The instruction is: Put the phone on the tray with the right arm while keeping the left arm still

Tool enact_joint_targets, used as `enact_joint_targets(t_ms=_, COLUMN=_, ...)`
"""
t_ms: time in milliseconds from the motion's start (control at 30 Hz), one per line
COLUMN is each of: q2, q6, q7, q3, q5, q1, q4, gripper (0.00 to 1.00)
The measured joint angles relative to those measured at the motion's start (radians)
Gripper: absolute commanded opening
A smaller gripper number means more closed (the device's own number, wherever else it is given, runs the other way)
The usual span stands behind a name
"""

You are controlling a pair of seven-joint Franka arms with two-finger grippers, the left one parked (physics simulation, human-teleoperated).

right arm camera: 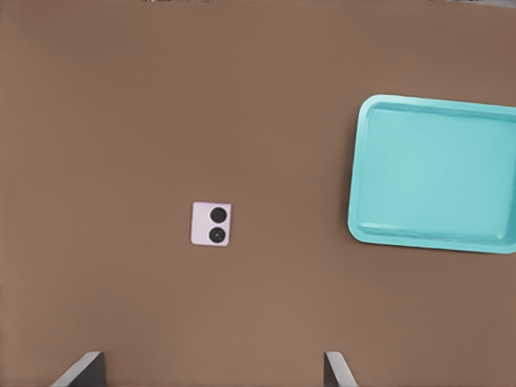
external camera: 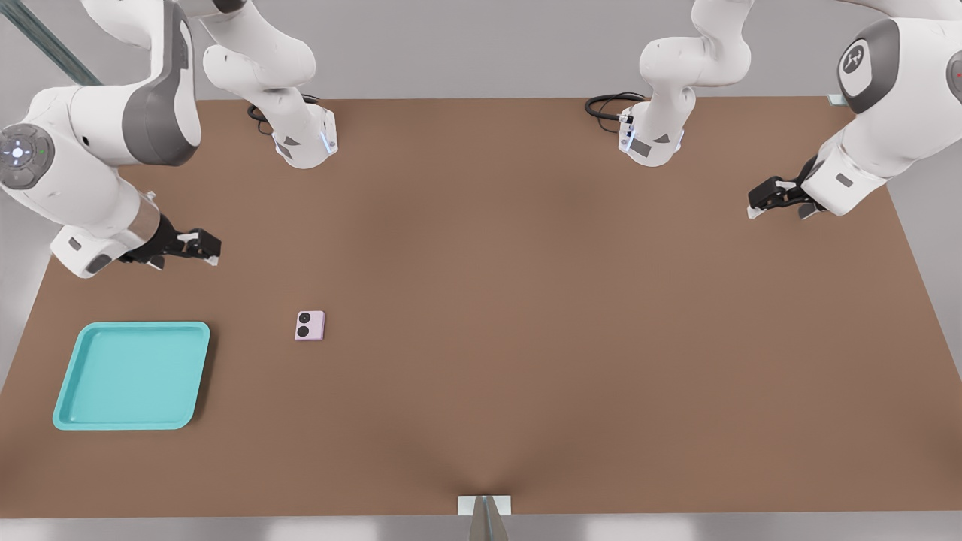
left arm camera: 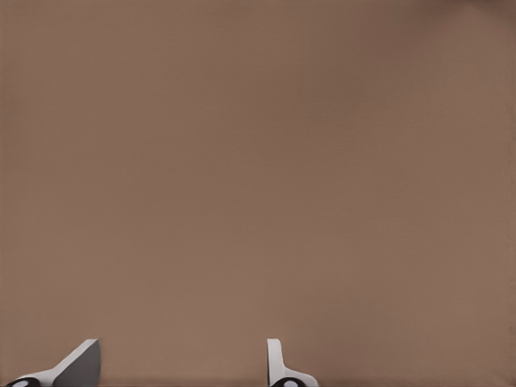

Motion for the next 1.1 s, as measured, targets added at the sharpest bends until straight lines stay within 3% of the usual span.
enact_joint_targets(t_ms=167, q2=0.110, q6=0.069, q7=0.006, q3=0.014, q5=0.027, q1=-0.001, q4=-0.027, gripper=1.00)
enact_joint_targets(t_ms=300, q2=0.187, q6=0.270, q7=0.017, q3=0.027, q5=0.036, q1=0.026, q4=-0.258, gripper=1.00)
enact_joint_targets(t_ms=533, q2=0.332, q6=0.565, q7=0.076, q3=0.056, q5=0.041, q1=0.059, q4=-0.376, gripper=1.00)
enact_joint_targets(t_ms=800, q2=0.365, q6=0.808, q7=0.143, q3=0.059, q5=0.052, q1=0.012, q4=-0.546, gripper=1.00)
enact_joint_targets(t_ms=1100, q2=0.434, q6=0.943, q7=0.193, q3=0.060, q5=0.080, q1=-0.013, q4=-0.557, gripper=1.00)
